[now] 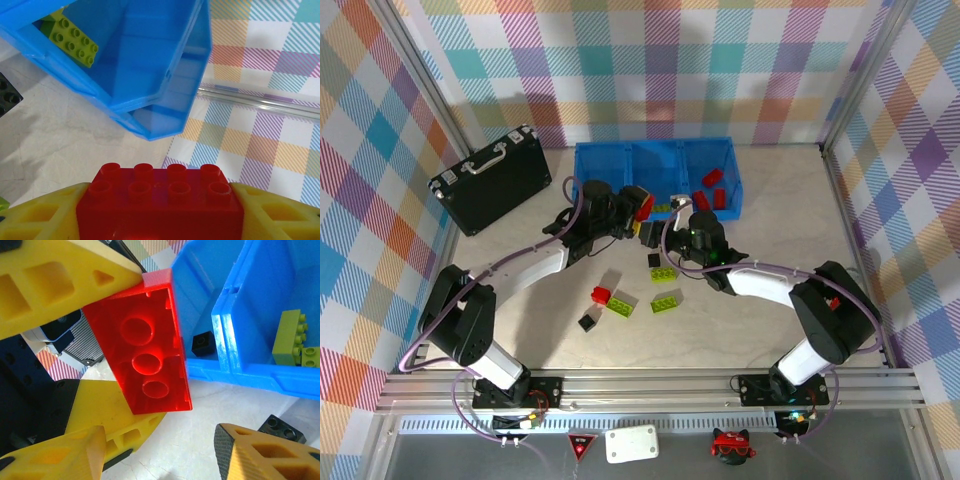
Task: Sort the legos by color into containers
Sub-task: Place the lego in the container.
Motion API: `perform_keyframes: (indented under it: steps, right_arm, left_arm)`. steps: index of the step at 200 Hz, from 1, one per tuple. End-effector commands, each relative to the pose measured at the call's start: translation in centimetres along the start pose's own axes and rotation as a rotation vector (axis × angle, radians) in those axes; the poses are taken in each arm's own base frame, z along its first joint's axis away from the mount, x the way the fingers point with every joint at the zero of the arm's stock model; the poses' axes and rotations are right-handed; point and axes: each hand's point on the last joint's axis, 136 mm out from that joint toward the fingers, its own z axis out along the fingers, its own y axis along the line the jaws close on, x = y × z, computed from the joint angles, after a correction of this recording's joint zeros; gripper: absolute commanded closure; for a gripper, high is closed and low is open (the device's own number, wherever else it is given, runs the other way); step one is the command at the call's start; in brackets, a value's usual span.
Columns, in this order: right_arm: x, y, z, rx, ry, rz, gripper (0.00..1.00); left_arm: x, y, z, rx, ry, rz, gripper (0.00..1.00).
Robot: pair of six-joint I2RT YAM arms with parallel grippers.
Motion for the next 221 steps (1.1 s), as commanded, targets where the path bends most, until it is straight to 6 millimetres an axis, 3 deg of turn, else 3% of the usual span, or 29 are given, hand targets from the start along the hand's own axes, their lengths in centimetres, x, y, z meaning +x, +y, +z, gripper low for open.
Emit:
perform_keyframes:
  steps: [1,36,94,138,188,221]
  right_arm:
    - [-2.4,0.6,0.1,-0.014,-0.096,-0.035,0.42]
    - [-2.4,0.8,-0.8,-0.033,-0.116,-0.045,0.37]
    - [-3.1,2.5,-1.6,-0.12,-0.144,-0.083,0.35]
    - [-2.7,2.3,0.0,-0.13,-0.109,-0.058,0.35]
    - [-2.8,4.7,1.2,-0.268,-0.074,-0.045,0.34]
    - [-3.0,3.8,1.6,-0.218,-0.083,-0.027,0.45]
  left_arm:
    - [2.4,-0.8,-1.3,0.015,0.085,0.0,0.41]
    - [1.8,0.3,-1.6,-0.022,0.06,0.008,0.41]
    - [0.8,0.1,-2.3,-0.055,0.025,0.045,0.42]
    - [1.4,-1.0,-2.1,-0.025,0.068,0.046,0.42]
    - [1.7,-1.3,-2.6,-0.02,0.079,0.045,0.42]
    - [1.7,-1.2,-3.2,-0.013,0.074,0.048,0.41]
